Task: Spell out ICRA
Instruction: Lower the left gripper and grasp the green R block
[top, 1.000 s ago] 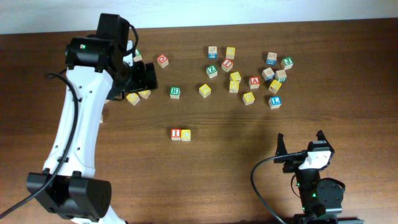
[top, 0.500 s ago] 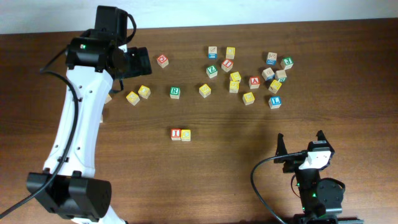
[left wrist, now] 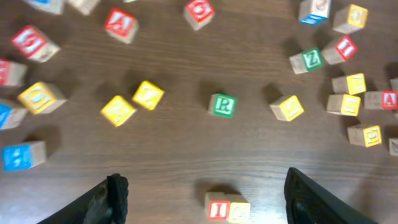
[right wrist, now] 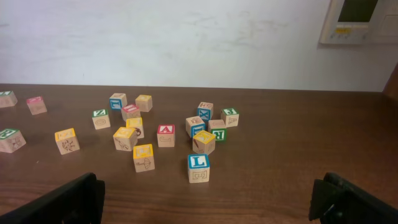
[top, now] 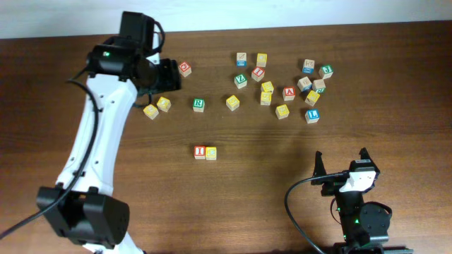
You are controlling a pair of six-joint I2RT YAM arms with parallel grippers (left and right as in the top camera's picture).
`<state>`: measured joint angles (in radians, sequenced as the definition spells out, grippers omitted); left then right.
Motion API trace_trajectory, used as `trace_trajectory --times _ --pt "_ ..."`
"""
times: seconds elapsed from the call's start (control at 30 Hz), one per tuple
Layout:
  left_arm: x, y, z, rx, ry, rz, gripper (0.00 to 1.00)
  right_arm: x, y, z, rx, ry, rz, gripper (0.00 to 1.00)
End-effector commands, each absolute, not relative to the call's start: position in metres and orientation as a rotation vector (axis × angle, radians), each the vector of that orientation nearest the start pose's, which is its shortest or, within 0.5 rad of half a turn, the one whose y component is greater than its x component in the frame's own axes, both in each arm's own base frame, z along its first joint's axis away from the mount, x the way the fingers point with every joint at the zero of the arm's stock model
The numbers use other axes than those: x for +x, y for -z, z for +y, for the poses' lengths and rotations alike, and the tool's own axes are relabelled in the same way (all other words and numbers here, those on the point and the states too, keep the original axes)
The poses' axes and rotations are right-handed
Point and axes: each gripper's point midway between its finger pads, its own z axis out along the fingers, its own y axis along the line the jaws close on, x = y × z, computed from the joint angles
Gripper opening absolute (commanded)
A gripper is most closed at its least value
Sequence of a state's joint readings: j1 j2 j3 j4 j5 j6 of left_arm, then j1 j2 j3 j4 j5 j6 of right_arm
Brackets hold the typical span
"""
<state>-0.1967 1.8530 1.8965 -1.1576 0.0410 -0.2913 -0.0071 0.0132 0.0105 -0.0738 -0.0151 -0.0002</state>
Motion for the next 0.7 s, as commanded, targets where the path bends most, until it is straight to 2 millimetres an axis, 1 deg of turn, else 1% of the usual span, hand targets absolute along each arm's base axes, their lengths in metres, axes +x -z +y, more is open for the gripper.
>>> trace_trajectory --times 0.0,0.03,0.1,0.2,0.23,0.27,0.37,0.5,0.57,0.63,0.67 --pt "0.443 -0.181 -0.123 0.000 0.236 2.758 0.78 0.246 -0.155 -0.002 0.004 0.007 1.653 0.98" --pt "0.448 -0.169 -0.132 0.031 0.235 2.765 0.86 0.246 -0.155 -0.002 0.004 0.008 1.653 0.98" --pt "0.453 -0.151 -0.139 0.049 0.222 2.790 0.88 0.246 -0.155 -0.002 0.004 0.007 1.653 0.98" --pt "0.459 -0.126 -0.139 0.054 0.155 2.822 0.89 0.246 -0.155 -0.002 0.004 0.008 1.653 0.98" --pt "0.460 -0.120 -0.139 0.054 0.153 2.829 0.88 0.246 -0.155 -0.002 0.004 0.007 1.653 0.98" --pt "0.462 -0.111 -0.141 0.057 0.150 2.841 0.84 0.246 -0.155 -0.002 0.004 0.007 1.653 0.98" --pt "0.466 -0.094 -0.143 0.059 0.145 2.858 0.73 0.246 -0.155 -0.002 0.004 0.008 1.653 0.98" --pt "0.467 -0.067 -0.148 0.073 0.131 2.900 0.74 0.246 -0.155 -0.002 0.004 0.007 1.653 0.98" --pt "0.469 -0.060 -0.153 0.084 0.133 2.900 0.75 0.246 -0.155 -0.002 0.004 0.007 1.653 0.98" --pt "0.472 -0.054 -0.157 0.095 0.131 2.895 0.71 0.246 -0.155 -0.002 0.004 0.008 1.653 0.99" --pt "0.473 -0.048 -0.158 0.097 0.130 2.899 0.72 0.246 -0.155 -0.002 0.004 0.007 1.653 0.98"
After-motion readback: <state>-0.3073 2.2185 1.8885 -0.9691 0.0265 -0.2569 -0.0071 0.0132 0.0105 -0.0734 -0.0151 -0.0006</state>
